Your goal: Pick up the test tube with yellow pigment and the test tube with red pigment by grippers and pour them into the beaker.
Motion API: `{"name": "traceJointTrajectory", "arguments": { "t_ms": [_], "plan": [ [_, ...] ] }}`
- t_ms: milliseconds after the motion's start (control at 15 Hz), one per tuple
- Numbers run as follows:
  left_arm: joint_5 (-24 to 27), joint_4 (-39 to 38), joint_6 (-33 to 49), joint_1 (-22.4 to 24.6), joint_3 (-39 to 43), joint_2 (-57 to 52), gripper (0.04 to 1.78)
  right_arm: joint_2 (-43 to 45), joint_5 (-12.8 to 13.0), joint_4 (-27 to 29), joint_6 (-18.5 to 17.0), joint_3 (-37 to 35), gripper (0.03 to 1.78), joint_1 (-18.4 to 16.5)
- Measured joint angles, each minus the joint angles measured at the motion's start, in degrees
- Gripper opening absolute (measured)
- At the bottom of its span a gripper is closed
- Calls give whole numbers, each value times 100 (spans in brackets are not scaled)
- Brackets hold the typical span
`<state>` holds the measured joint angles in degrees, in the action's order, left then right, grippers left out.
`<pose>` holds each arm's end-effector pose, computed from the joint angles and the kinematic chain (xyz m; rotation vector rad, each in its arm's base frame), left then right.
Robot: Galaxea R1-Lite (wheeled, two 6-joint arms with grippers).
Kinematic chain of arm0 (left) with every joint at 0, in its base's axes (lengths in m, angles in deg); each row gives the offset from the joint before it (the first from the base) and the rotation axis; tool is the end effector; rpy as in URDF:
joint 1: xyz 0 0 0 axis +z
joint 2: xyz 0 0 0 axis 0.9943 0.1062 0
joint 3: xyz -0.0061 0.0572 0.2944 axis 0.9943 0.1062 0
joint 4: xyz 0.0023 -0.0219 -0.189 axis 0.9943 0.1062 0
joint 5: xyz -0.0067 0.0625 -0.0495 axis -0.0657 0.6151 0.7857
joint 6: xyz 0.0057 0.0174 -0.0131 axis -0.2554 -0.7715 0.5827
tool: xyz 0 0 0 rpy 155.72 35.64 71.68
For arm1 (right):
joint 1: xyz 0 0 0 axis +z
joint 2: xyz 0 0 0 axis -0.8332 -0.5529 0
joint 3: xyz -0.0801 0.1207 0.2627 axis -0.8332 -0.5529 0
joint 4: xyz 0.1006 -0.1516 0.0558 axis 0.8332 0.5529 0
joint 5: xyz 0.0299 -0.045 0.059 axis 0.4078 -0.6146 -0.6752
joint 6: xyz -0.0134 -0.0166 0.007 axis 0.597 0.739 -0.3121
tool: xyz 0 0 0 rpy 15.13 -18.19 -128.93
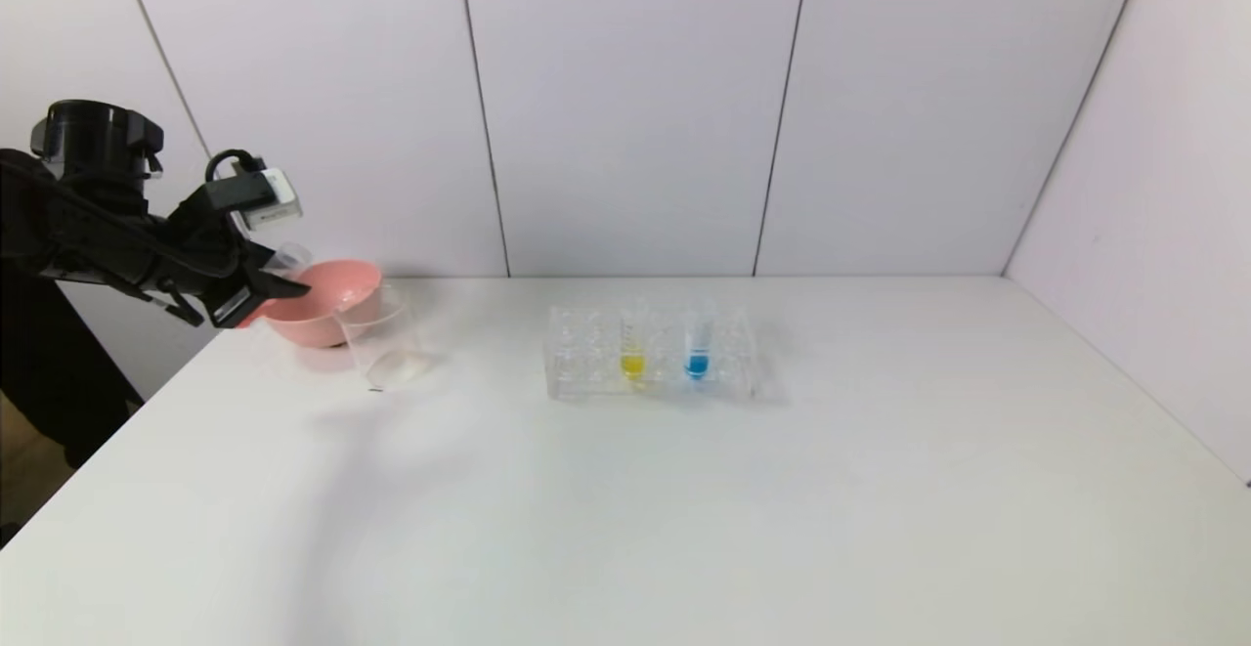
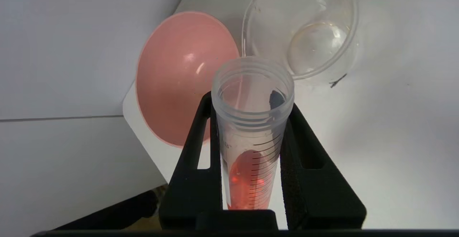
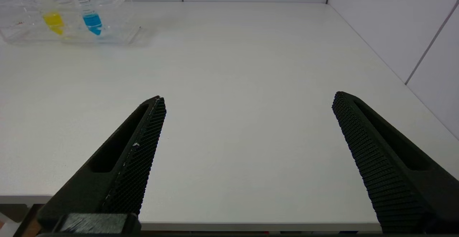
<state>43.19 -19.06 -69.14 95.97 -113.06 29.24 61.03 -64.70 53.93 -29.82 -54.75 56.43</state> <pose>0.3561 0.0668 0.2233 0.7930 0.4778 -0.5022 -0.0228 -0.0001 0.0756 0.0042 0.0021 -0.0047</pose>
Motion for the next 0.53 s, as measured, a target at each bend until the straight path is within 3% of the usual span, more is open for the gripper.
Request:
{"name": "traceJointTrajectory", "arguments": {
  "t_ms": [533],
  "plan": [
    [-6, 764, -418, -50, -372, 17, 47, 0, -2, 0, -2, 0, 170, 0]
  ]
}}
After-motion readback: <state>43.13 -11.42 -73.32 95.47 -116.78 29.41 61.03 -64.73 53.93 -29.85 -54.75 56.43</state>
